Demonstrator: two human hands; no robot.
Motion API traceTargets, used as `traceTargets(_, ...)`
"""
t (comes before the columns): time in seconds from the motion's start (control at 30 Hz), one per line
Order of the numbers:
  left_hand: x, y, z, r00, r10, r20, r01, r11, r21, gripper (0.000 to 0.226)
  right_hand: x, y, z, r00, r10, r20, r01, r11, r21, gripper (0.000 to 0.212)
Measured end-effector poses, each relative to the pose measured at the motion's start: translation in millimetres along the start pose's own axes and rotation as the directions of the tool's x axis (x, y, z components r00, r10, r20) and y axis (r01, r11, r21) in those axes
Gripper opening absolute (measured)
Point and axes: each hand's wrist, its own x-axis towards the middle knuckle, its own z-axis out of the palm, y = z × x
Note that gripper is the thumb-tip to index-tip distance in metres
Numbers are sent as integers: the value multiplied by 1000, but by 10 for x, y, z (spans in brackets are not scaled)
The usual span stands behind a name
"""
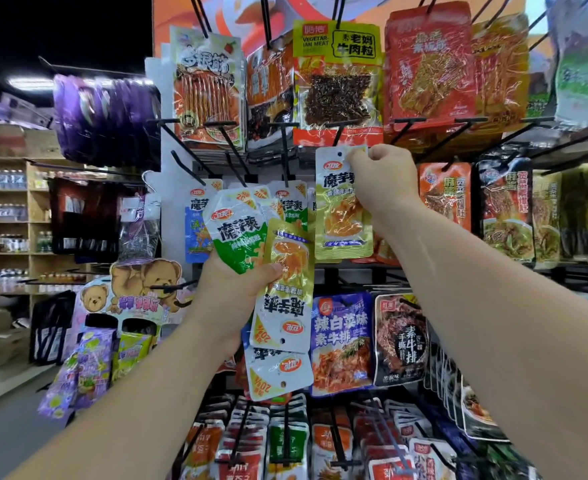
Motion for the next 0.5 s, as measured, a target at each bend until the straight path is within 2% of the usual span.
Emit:
traceTargets(0.1, -3, 1, 2, 1000, 14, 11, -14, 1000, -5, 35, 36, -13, -16, 1000, -20, 2, 20, 999, -29, 42)
traceTargets(0.27, -14, 10, 4, 1000, 21, 11, -21, 1000, -9, 38, 104, -15, -2, 999, -29, 25, 30, 999, -35, 59)
traceTargets(0.5, -35, 10, 1, 999, 42, 16, -42, 999, -22, 35, 178, -18, 48, 999, -42, -5, 42, 998, -44, 56)
